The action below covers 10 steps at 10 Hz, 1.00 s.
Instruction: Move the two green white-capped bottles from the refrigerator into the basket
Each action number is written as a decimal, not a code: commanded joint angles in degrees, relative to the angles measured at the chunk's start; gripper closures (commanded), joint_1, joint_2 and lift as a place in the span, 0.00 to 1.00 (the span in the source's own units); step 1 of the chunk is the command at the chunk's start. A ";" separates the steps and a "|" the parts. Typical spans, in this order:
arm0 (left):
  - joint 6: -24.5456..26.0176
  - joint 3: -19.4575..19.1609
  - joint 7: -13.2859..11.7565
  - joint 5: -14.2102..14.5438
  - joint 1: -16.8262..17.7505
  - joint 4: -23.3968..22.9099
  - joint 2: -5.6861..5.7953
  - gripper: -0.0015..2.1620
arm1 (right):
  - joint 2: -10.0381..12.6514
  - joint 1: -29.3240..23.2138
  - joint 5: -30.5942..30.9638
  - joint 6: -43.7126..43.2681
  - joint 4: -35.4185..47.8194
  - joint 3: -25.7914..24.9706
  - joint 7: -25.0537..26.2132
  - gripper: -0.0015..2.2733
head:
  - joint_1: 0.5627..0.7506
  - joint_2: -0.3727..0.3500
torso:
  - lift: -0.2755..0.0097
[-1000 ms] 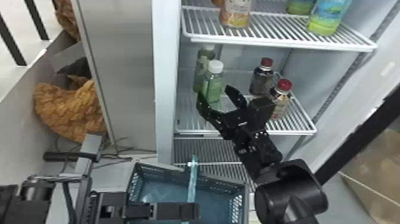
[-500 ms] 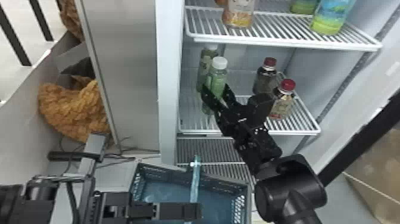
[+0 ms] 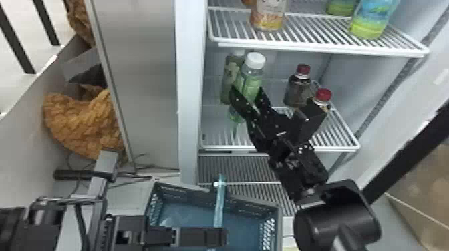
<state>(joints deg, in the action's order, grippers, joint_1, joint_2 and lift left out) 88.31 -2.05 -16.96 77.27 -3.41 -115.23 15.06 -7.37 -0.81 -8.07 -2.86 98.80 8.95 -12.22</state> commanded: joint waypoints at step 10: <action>-0.14 -0.46 -0.09 0.08 -0.38 -0.01 0.05 0.54 | -1.42 -26.75 -4.61 20.15 37.54 -9.29 -3.60 0.39 | 0.70 0.23 | 0.04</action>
<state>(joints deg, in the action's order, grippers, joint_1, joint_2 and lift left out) 88.24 -2.49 -17.05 77.33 -3.77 -115.22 15.07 -8.91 -25.91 -12.38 15.99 134.15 0.46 -15.76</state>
